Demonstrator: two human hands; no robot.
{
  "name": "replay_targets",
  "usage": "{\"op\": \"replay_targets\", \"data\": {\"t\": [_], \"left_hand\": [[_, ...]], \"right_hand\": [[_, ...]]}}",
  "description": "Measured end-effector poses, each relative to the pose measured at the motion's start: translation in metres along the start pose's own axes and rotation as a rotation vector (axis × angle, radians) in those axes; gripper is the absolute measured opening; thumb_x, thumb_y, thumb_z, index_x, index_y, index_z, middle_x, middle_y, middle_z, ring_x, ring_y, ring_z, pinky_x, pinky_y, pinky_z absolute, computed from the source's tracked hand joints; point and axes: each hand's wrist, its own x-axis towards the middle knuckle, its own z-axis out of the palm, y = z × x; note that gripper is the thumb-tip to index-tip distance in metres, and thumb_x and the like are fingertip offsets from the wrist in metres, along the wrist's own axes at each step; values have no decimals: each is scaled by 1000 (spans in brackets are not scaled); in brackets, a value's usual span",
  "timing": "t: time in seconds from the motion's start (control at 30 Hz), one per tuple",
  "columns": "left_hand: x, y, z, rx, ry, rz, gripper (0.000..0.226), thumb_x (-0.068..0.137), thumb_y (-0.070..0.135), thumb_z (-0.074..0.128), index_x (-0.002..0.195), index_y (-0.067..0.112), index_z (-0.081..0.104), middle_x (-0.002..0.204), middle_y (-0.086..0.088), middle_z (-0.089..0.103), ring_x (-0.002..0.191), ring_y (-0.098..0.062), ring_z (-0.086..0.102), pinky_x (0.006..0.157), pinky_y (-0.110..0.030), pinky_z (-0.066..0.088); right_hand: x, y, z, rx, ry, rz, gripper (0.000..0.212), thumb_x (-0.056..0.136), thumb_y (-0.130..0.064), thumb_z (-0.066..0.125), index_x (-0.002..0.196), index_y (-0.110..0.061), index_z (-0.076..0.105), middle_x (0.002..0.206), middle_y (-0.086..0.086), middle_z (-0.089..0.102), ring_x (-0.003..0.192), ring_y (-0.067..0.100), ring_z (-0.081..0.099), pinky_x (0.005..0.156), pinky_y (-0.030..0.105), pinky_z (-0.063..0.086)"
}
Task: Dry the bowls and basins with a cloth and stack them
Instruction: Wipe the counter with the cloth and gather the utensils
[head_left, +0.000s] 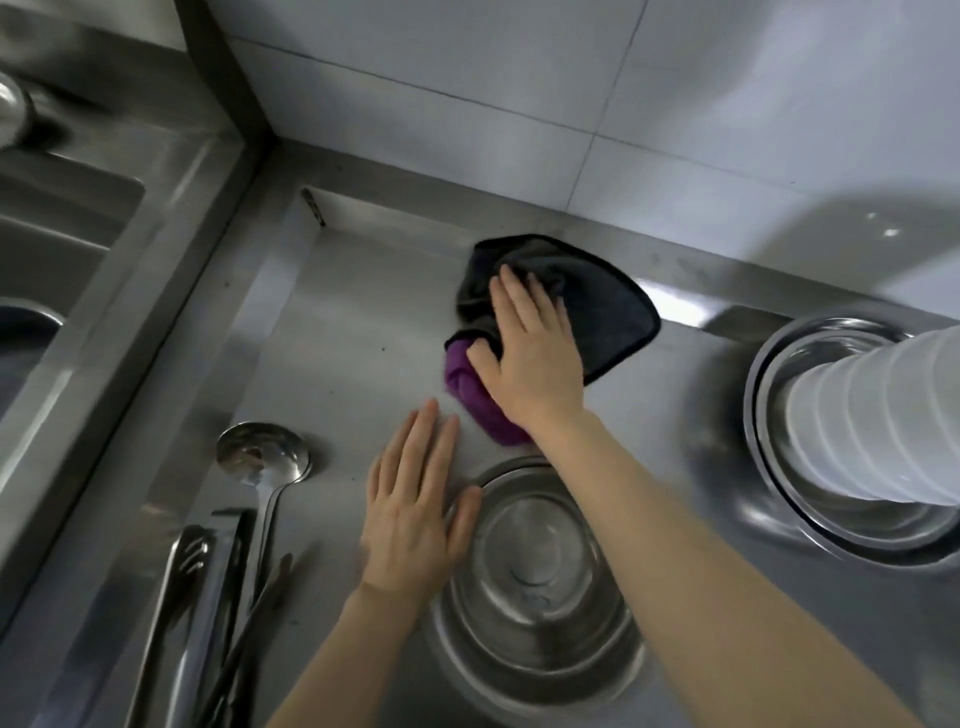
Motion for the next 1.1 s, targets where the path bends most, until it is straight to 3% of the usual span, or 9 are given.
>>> {"op": "replay_targets", "data": {"t": [0.1,0.33,0.63,0.87,0.97,1.1], "left_hand": [[2,0,-2,-103,74,-51,61,95,37,44,146,5,37,157,-17,26,145,-32,26,115,-51,29],[3,-2,-3,-159,88,-111,63,97,43,42,149,9,29,159,-14,19,144,-32,28,108,-54,38],[6,-1,-3,-143,39,-151,64,99,48,32,151,10,31,158,-12,24,146,-27,26,115,-42,30],[4,-5,0,-74,9,-124,60,94,39,42,147,10,38,154,-16,30,142,-32,30,112,-48,34],[4,-5,0,-115,18,-104,59,92,37,44,144,9,40,153,-18,31,140,-34,32,113,-48,32],[0,-3,-5,-129,1,-46,58,91,35,48,142,9,41,152,-18,31,136,-37,37,110,-50,35]], "right_hand": [[-4,-27,8,39,-73,-171,75,87,-54,22,152,-18,36,160,-3,32,150,20,21,123,45,16],[-84,-27,25,114,11,-106,59,92,-43,39,146,-20,46,154,-1,41,147,19,29,122,43,21],[-12,-20,7,72,-33,-54,73,88,-53,18,152,-21,34,162,1,26,151,21,18,124,43,11],[-83,27,0,112,83,278,66,91,-47,21,147,-21,44,158,5,34,146,29,29,121,46,17],[-141,61,-9,83,58,367,68,90,-49,18,149,-21,41,160,4,30,148,26,25,123,44,15],[-235,85,-13,26,76,388,60,93,-44,32,144,-16,48,155,7,39,145,28,33,118,49,28]]}}
